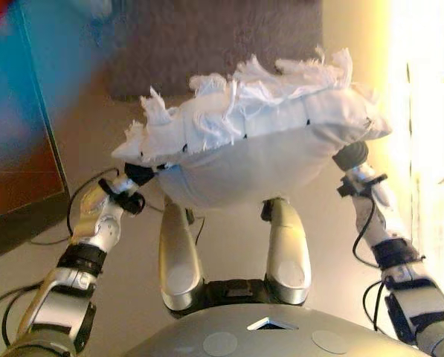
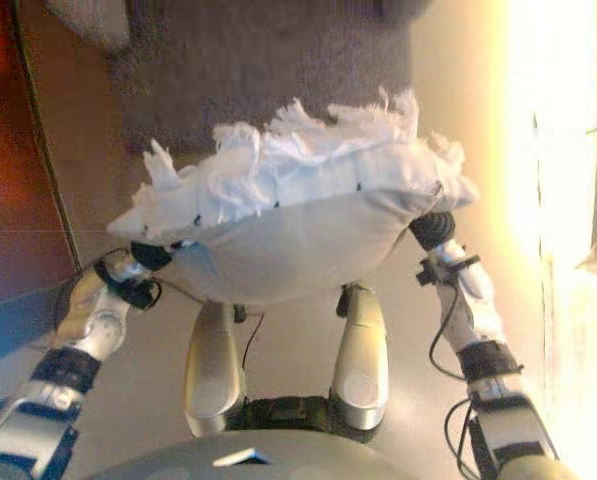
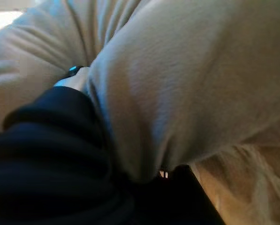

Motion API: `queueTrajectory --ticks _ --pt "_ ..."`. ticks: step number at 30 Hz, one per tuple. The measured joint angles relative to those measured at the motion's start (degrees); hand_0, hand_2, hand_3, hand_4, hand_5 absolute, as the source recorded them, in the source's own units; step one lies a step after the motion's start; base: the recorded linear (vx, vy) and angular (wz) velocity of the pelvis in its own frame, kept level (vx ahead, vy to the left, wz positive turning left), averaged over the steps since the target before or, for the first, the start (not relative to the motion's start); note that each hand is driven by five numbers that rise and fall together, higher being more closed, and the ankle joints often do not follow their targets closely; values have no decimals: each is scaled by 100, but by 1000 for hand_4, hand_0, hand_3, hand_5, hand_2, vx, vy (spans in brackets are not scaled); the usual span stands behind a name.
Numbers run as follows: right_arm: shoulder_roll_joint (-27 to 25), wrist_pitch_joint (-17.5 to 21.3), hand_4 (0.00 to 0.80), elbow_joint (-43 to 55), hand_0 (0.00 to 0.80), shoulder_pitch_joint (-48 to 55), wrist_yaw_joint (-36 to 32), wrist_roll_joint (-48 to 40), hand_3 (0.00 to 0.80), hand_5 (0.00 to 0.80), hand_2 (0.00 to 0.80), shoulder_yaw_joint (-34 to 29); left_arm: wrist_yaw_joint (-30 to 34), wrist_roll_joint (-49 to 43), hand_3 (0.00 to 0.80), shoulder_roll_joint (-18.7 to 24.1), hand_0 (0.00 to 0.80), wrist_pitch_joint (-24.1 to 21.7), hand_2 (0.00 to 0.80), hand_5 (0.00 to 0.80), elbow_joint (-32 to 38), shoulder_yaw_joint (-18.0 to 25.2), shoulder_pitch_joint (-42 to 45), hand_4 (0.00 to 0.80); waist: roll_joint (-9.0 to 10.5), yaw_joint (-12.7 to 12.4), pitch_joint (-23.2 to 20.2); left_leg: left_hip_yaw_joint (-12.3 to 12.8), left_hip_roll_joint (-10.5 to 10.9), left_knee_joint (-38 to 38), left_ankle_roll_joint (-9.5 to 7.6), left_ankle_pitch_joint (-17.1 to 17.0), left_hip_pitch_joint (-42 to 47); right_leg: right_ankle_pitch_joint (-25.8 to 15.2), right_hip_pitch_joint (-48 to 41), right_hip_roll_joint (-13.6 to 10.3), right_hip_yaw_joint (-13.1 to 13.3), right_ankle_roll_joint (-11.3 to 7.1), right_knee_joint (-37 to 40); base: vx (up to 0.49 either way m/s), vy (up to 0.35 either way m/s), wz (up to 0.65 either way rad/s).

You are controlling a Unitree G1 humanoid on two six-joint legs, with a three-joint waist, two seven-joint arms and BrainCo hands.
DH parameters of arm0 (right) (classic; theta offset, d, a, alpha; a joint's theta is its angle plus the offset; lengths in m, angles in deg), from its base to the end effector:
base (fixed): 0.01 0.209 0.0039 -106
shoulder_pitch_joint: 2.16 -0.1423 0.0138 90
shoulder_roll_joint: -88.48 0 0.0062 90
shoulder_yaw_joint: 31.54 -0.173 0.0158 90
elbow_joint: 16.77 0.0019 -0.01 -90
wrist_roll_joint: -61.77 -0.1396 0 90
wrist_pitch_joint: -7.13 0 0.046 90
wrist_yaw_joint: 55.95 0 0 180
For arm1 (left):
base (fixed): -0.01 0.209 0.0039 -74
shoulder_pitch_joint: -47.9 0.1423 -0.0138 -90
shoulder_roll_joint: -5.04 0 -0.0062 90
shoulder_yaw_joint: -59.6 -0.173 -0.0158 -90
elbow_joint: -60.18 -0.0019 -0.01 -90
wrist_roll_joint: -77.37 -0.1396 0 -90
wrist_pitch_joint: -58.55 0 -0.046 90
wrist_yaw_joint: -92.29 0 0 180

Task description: Pick up the cushion and take it to the sofa

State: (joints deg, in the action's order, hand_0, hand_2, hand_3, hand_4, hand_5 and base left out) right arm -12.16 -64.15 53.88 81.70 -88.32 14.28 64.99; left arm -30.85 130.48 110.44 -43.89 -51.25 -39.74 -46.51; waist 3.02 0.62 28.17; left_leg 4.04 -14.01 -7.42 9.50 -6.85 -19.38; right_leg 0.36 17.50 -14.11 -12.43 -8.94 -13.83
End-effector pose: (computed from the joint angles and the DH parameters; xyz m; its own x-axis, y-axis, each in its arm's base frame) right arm 0.2178 -0.2371 0.0457 0.8921 0.3926 0.2235 -0.4407 0.8650 0.2398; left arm 0.2081 0.2514 0.0335 0.6630 -0.7223 0.1970 0.7446 0.6087 -0.2739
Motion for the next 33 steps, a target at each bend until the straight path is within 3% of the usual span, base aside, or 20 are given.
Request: queueTrajectory --ticks 2,3,5,6,9,13,16,20,23,27,28,30,31,32,33 --pt "48 -36 800 462 800 404 186 198 800 800 800 -35 -761 -207 800 -243 800 344 800 800 133 250 438 800 57 -153 -155 -8 -93 106 34 -19 174 -194 -355 110 -189 14 342 143 -59 3" --pt "137 -49 800 559 800 502 261 318 800 800 800 -17 -952 -261 800 -447 800 306 800 800 -111 399 648 800 111 -155 -239 -29 -117 162 41 -12 300 -255 -589 162 -253 21 534 192 79 18" --pt "358 -49 800 576 800 559 289 585 800 800 800 -9 -665 -224 800 -736 800 -416 800 800 -1124 222 865 800 249 -147 -453 31 -123 280 86 22 633 -310 -1035 196 -301 0 861 357 154 14" --pt "448 -49 800 586 800 581 291 718 800 800 800 -9 -598 -217 800 -862 800 -668 800 800 -1310 155 1050 800 299 -161 -564 60 -107 315 117 51 784 -326 -1241 185 -308 -31 987 413 155 18" --pt "826 -161 800 1435 800 1022 655 1186 800 800 800 -187 -598 -108 800 -1052 800 -1222 800 800 -887 195 1710 800 387 -222 -967 190 -36 554 139 94 1412 -325 -1938 154 -303 -110 1346 208 144 12" --pt "936 12 800 2807 800 1674 1223 1535 800 800 800 -269 -1082 16 800 -1035 800 -1597 800 800 239 174 1981 800 228 -257 -1683 296 47 934 138 75 1960 -330 -2357 135 -292 -124 1591 14 52 -6" --pt "857 134 800 3112 800 1715 1583 1544 800 800 800 -270 -1902 0 800 -917 800 -1354 800 800 1173 95 1944 800 105 -70 -2070 321 110 1280 141 -76 2195 -279 -2497 158 -247 -200 1626 -70 -77 6" --pt "432 124 800 3273 800 1747 2153 1729 800 800 800 -200 -2812 -54 800 -691 800 -974 800 800 1585 -259 1765 800 -87 176 -2322 148 44 1279 121 -128 2172 -163 -2527 293 254 -203 1618 -106 -246 10" --pt "259 78 800 3212 800 1770 2397 1784 800 800 800 -84 -3271 -49 800 -672 800 -748 800 800 1585 -525 1769 800 -257 282 -2359 138 -192 1278 90 -157 2173 -121 -2517 550 346 -76 1617 -105 -318 -2" --pt "26 -71 800 3161 800 1760 2550 1877 800 800 800 108 -3583 42 800 -808 800 -635 800 800 1583 -557 1832 800 -431 283 -2321 166 -578 1253 11 -188 2174 -69 -2338 938 499 125 1518 -105 -385 -18" --pt "2 -119 800 3156 800 1764 2550 1883 800 800 800 122 -3598 62 800 -834 800 -635 800 800 1583 -529 1868 800 -442 271 -2315 165 -615 1245 -128 -158 2183 -48 -2265 998 571 165 1458 -31 -292 -33" --pt "-120 -162 800 3141 800 1766 2537 1873 800 800 800 187 -3616 59 800 -871 800 -648 800 800 1584 -511 1962 800 -438 166 -2283 83 -609 1053 -575 20 2168 37 -2084 1040 762 237 1232 9 -278 -50" --pt "-211 -162 800 3140 800 1765 2528 1866 800 800 800 234 -3649 46 800 -896 800 -662 800 800 1585 -513 2030 800 -425 109 -2223 -84 -558 814 -931 240 2164 86 -2010 1044 883 254 1096 72 -217 -67" --pt "-275 -161 800 3138 800 1769 2510 1859 800 800 800 268 -3702 46 800 -907 800 -671 800 800 1584 -505 2090 800 -404 -5 -2160 -259 -438 530 -1109 384 2113 130 -1966 998 1027 256 974 93 -143 -58" --pt "-346 -157 800 3139 800 1770 2506 1852 800 800 800 299 -3747 44 800 -918 800 -662 800 800 1584 -528 2128 800 -391 -11 -2122 -348 -234 186 -1114 535 1932 180 -1889 885 1096 225 852 136 -143 -30"
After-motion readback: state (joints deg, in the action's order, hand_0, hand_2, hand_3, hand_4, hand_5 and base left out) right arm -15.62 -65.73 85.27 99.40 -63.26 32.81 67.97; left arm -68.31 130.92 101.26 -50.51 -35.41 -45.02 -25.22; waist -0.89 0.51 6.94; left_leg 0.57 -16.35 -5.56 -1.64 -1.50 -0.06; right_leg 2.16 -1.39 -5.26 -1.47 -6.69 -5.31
